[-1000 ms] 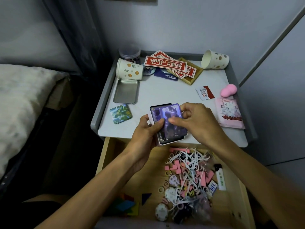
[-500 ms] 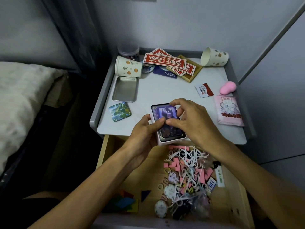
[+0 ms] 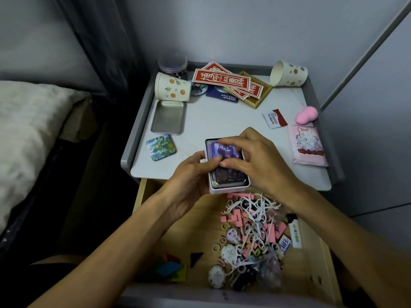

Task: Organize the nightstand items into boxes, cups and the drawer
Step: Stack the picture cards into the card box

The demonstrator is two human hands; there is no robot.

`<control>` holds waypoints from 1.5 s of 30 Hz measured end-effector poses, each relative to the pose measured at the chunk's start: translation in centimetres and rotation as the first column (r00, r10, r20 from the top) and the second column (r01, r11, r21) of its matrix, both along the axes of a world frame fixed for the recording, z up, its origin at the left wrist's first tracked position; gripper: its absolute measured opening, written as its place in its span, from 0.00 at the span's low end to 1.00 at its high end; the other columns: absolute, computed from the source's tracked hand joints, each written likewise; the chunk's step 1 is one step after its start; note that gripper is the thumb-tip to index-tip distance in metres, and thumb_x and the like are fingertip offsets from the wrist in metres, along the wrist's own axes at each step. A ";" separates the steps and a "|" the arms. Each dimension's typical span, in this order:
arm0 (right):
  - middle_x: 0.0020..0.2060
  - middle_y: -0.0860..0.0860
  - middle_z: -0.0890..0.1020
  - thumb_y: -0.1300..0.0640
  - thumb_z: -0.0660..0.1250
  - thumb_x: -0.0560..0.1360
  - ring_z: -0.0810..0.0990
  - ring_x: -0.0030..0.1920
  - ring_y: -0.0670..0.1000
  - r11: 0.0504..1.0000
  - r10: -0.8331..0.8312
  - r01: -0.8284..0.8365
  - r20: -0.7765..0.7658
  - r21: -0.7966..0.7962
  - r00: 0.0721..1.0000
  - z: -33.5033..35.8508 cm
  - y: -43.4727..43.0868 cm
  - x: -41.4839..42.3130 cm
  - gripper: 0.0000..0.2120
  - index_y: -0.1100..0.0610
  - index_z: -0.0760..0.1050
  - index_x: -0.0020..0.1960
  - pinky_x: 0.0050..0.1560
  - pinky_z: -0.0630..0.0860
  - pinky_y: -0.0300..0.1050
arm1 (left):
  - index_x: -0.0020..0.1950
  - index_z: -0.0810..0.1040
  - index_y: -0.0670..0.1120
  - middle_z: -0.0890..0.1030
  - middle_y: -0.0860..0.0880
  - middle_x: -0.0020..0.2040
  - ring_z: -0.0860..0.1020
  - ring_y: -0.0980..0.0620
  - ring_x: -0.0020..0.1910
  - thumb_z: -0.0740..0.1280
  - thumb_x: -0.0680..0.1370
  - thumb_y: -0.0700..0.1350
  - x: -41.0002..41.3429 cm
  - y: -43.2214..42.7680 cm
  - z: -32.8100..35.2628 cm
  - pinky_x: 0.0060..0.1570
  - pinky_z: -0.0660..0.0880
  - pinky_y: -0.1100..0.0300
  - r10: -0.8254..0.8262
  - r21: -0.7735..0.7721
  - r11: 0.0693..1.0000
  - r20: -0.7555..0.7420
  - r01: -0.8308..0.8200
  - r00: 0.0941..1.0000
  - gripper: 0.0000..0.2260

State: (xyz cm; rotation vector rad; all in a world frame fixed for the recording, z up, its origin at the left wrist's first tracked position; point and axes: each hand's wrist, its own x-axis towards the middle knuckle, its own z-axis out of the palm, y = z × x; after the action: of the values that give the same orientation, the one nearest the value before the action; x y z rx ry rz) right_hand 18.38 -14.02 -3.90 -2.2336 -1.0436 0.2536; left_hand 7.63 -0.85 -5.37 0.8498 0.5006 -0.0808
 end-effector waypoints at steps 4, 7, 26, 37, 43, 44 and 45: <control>0.64 0.48 0.67 0.44 0.74 0.70 0.63 0.62 0.44 0.993 0.109 -0.105 0.086 -0.054 0.990 0.5 -0.4 0.3 0.31 0.50 0.72 0.71 0.64 0.69 0.44 | 0.71 0.69 0.36 0.80 0.35 0.62 0.83 0.42 0.49 0.65 0.80 0.39 0.2 0.5 0.4 0.45 0.83 0.50 -0.022 -0.001 1.000 0.021 0.022 1.000 0.19; 0.71 0.46 0.64 0.40 0.75 0.68 0.57 0.70 0.43 0.973 0.207 -0.201 0.045 -0.117 0.977 0.8 -0.9 0.9 0.38 0.48 0.67 0.74 0.70 0.63 0.46 | 0.71 0.70 0.35 0.81 0.35 0.60 0.84 0.44 0.48 0.64 0.81 0.39 0.2 1.0 0.5 0.43 0.83 0.52 -0.022 -0.007 1.000 0.031 0.023 0.999 0.19; 0.74 0.46 0.67 0.41 0.75 0.68 0.61 0.73 0.45 0.935 0.318 -0.313 0.002 -0.168 0.948 2.5 3.0 0.9 0.40 0.48 0.64 0.76 0.71 0.59 0.41 | 0.60 0.77 0.35 0.84 0.39 0.48 0.85 0.47 0.41 0.62 0.81 0.38 -1.3 3.8 1.8 0.40 0.83 0.56 0.090 0.012 0.996 0.042 -0.090 0.995 0.11; 0.53 0.51 0.83 0.44 0.67 0.77 0.81 0.52 0.52 0.994 -0.030 0.037 0.077 -0.099 0.997 2.5 14.9 3.6 0.14 0.53 0.81 0.54 0.53 0.78 0.50 | 0.70 0.71 0.33 0.80 0.36 0.62 0.81 0.41 0.58 0.61 0.82 0.41 -3.2 12.2 3.1 0.47 0.83 0.49 0.620 -0.033 0.785 0.072 -0.619 0.782 0.19; 0.74 0.60 0.61 0.30 0.66 0.71 0.66 0.69 0.65 0.886 -0.195 0.218 0.100 -0.409 0.976 -1.3 20.3 1.8 0.41 0.56 0.62 0.73 0.63 0.69 0.58 | 0.72 0.71 0.37 0.79 0.38 0.65 0.79 0.40 0.62 0.61 0.82 0.41 -3.7 13.7 2.8 0.59 0.78 0.42 0.733 -0.118 0.680 0.080 -0.723 0.676 0.19; 0.73 0.60 0.60 0.30 0.67 0.70 0.65 0.69 0.65 0.876 -0.216 0.239 0.101 -0.418 0.971 -1.7 21.0 1.5 0.43 0.56 0.61 0.74 0.63 0.68 0.58 | 0.72 0.71 0.38 0.79 0.38 0.64 0.79 0.40 0.62 0.61 0.82 0.42 -3.8 13.8 2.8 0.60 0.77 0.42 0.742 -0.113 0.670 0.076 -0.734 0.666 0.19; 0.72 0.61 0.61 0.30 0.68 0.69 0.65 0.68 0.65 0.864 -0.233 0.259 0.113 -0.432 0.966 -2.1 21.5 1.3 0.44 0.57 0.60 0.73 0.62 0.68 0.58 | 0.72 0.71 0.38 0.79 0.38 0.64 0.79 0.40 0.62 0.61 0.83 0.42 -3.7 13.8 2.8 0.61 0.76 0.42 0.746 -0.109 0.666 0.075 -0.738 0.662 0.18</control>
State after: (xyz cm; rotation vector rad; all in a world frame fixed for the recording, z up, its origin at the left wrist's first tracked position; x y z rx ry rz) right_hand 19.72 7.46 -6.02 -2.7738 -0.7670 0.3446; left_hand 3.93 12.97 -2.59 0.5176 0.7041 0.7131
